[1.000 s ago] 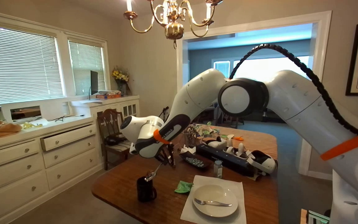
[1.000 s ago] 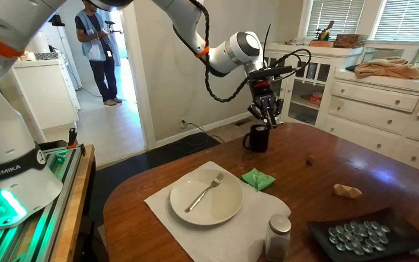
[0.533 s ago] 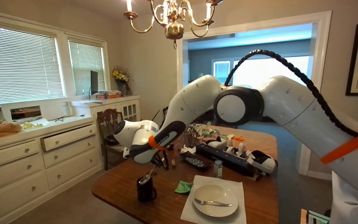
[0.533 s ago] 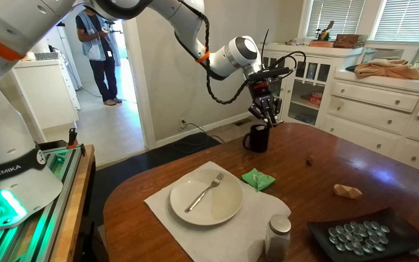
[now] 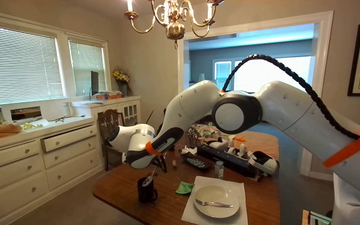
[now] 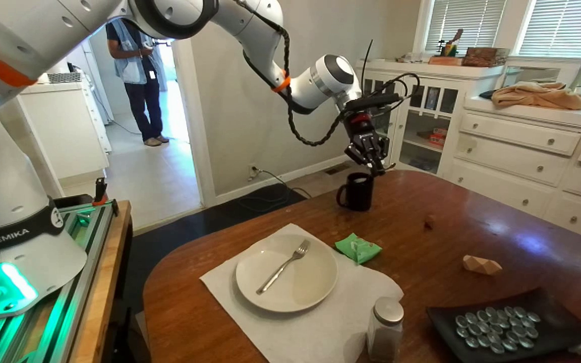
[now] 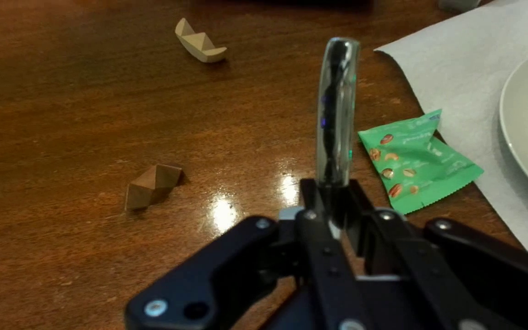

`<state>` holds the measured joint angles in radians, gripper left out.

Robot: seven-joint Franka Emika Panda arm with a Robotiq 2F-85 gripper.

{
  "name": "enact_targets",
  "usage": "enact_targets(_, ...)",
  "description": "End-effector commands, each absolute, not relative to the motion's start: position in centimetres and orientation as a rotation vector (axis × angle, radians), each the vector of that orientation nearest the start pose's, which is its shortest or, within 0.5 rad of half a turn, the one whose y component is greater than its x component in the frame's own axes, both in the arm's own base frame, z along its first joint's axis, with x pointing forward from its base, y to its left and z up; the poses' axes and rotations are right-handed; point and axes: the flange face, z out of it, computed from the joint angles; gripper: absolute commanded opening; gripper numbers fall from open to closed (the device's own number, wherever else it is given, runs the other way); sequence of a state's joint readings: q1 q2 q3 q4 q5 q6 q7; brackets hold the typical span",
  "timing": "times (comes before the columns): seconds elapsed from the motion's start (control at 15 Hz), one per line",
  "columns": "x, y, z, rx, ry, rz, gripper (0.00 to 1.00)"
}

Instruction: Put the spice table on the table and the fork inside the cup

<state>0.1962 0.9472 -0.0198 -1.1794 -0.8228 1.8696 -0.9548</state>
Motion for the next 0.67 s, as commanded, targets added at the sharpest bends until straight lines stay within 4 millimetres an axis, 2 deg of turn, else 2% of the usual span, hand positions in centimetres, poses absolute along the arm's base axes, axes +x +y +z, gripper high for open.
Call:
enact_targets(0.0, 74.6, 9.0, 21.1, 1.704, 1.659, -0.753, 0.04)
enact_targets(0.6, 74.2, 10.5, 19.4, 1.635, 1.703, -0.835, 0.04)
